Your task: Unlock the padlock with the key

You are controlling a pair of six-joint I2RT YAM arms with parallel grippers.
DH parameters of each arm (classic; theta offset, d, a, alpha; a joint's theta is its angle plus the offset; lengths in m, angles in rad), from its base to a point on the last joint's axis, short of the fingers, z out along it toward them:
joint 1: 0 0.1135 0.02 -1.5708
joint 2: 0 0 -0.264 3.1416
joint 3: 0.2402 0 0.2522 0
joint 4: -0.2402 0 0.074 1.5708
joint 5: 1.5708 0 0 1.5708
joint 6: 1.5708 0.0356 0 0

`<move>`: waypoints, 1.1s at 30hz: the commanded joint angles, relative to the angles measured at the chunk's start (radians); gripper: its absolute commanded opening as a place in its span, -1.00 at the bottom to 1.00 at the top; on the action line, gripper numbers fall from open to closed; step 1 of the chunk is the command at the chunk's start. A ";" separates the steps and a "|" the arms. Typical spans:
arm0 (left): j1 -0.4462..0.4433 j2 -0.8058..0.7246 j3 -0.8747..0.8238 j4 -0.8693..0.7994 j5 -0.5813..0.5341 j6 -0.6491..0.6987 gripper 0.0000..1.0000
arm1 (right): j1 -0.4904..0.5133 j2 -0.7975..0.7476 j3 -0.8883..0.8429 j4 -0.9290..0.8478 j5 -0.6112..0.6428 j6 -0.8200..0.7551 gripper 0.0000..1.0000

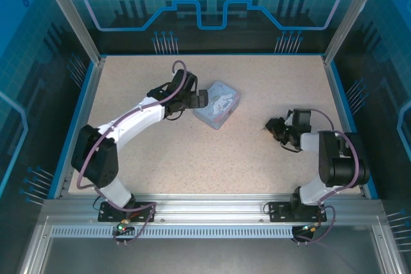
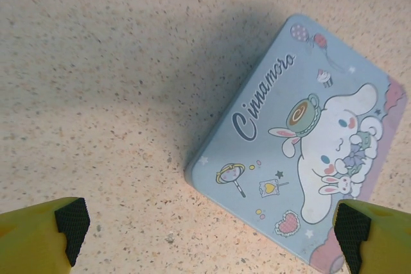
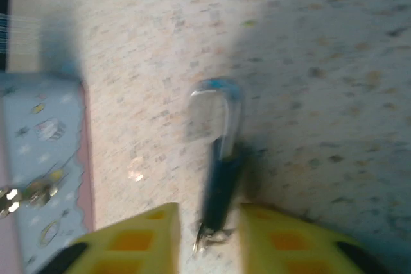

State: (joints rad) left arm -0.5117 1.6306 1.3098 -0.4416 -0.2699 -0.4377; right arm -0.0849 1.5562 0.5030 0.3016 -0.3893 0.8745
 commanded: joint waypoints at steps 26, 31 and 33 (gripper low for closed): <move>0.083 -0.674 -0.526 0.347 -0.264 0.324 0.98 | -0.041 -0.637 0.195 -0.671 0.607 -0.223 1.00; 0.162 -0.789 -0.669 0.404 -0.294 0.349 0.98 | 0.067 -0.687 0.047 -0.425 0.834 -0.358 1.00; 0.213 -0.812 -0.714 0.422 -0.282 0.342 0.98 | 0.090 -0.665 0.010 -0.356 0.882 -0.408 1.00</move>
State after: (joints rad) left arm -0.3500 0.8555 0.6373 -0.1196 -0.5228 -0.1398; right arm -0.0250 0.8803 0.5587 -0.1951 0.3134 0.5758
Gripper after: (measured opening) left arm 0.989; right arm 0.996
